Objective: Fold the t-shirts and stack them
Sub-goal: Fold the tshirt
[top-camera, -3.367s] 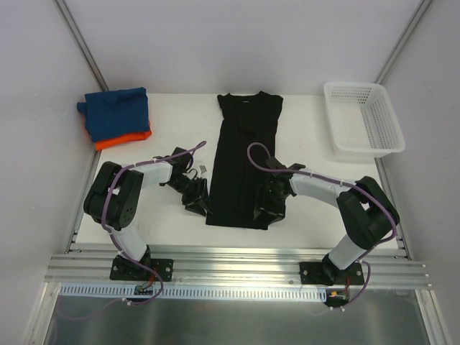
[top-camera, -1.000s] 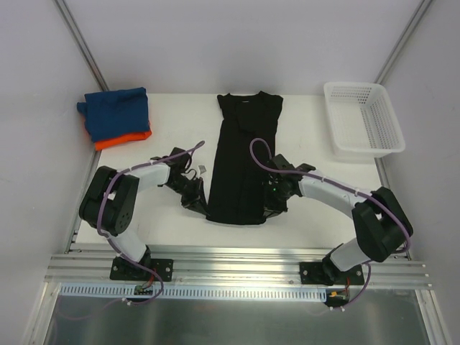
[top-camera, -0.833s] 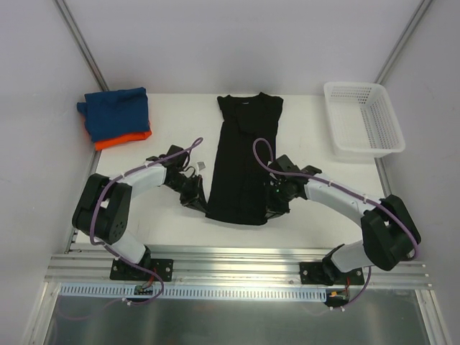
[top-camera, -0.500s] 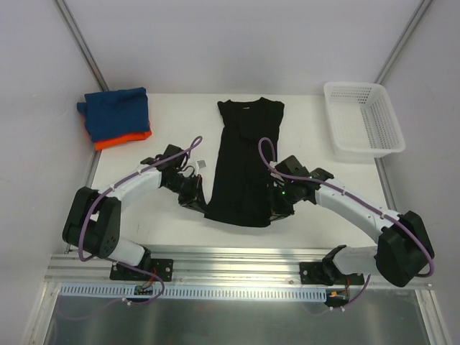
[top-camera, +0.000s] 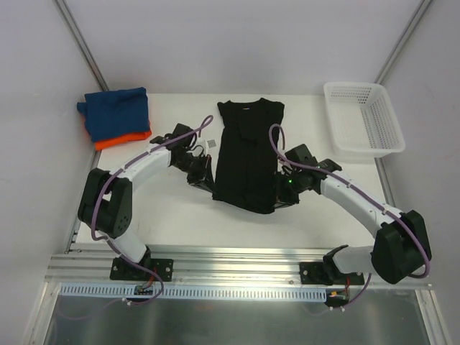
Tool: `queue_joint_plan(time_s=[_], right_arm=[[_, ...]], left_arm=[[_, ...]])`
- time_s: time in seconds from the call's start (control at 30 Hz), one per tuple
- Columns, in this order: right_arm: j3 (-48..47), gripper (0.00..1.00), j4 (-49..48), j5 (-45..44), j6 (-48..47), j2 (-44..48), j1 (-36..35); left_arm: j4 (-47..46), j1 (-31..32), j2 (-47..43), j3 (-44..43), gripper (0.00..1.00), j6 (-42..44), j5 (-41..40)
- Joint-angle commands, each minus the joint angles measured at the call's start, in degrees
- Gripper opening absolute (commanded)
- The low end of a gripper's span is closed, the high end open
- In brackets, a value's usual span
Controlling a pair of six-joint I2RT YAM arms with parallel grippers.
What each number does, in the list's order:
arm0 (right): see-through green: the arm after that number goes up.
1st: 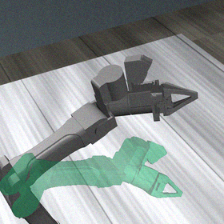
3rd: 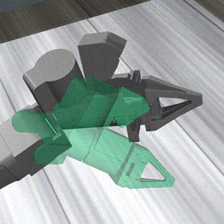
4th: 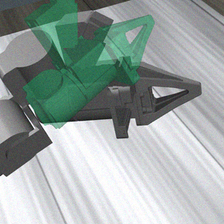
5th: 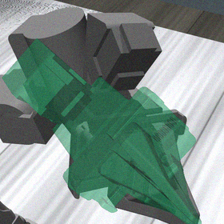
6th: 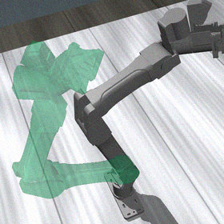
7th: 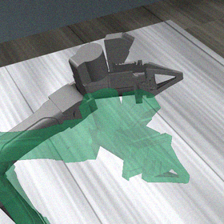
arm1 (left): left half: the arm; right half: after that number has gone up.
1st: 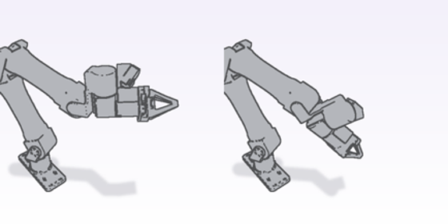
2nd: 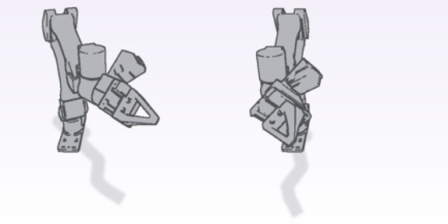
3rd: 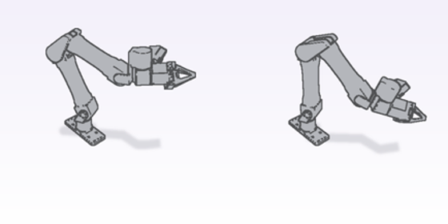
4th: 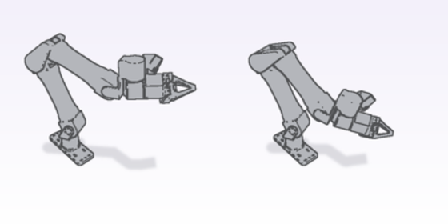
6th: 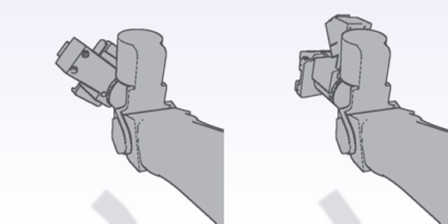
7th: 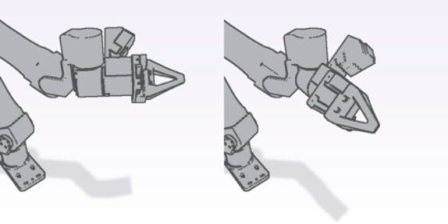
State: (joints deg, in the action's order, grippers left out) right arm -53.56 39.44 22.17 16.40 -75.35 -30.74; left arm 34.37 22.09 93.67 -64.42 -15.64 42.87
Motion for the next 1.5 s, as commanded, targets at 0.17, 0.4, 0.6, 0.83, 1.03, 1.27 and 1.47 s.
queue_joint_plan(time_s=[0.17,0.4,0.6,0.83,1.03,1.27,1.47], right_arm=[[-7.43,0.01,-7.0,1.03,-0.85,-4.89,8.14],[-16.04,0.01,-8.68,2.08,-3.04,-12.27,14.83],[-20.88,0.0,-11.05,2.43,-4.54,-18.59,17.56],[-28.6,0.0,-12.55,2.44,-5.42,-26.06,20.02],[-38.45,0.0,-12.02,3.4,-5.42,-33.01,20.37],[-41.89,0.0,-13.07,3.75,-5.07,-37.85,20.55],[-44.52,0.0,-13.16,3.58,-5.59,-42.68,20.46]], left_arm=[[1.84,0.77,6.08,-10.63,0.0,1.49,0.11],[2.72,-0.46,14.94,-24.75,0.0,2.72,-1.47],[3.77,-2.13,23.39,-36.71,0.0,4.65,-3.67],[4.21,-3.72,29.64,-45.52,0.0,6.06,-5.96],[4.39,-4.16,32.89,-49.21,0.0,6.59,-6.74],[4.3,-4.24,37.28,-53.78,0.0,7.73,-9.12],[3.78,-4.33,41.32,-57.3,0.0,7.99,-10.79]])
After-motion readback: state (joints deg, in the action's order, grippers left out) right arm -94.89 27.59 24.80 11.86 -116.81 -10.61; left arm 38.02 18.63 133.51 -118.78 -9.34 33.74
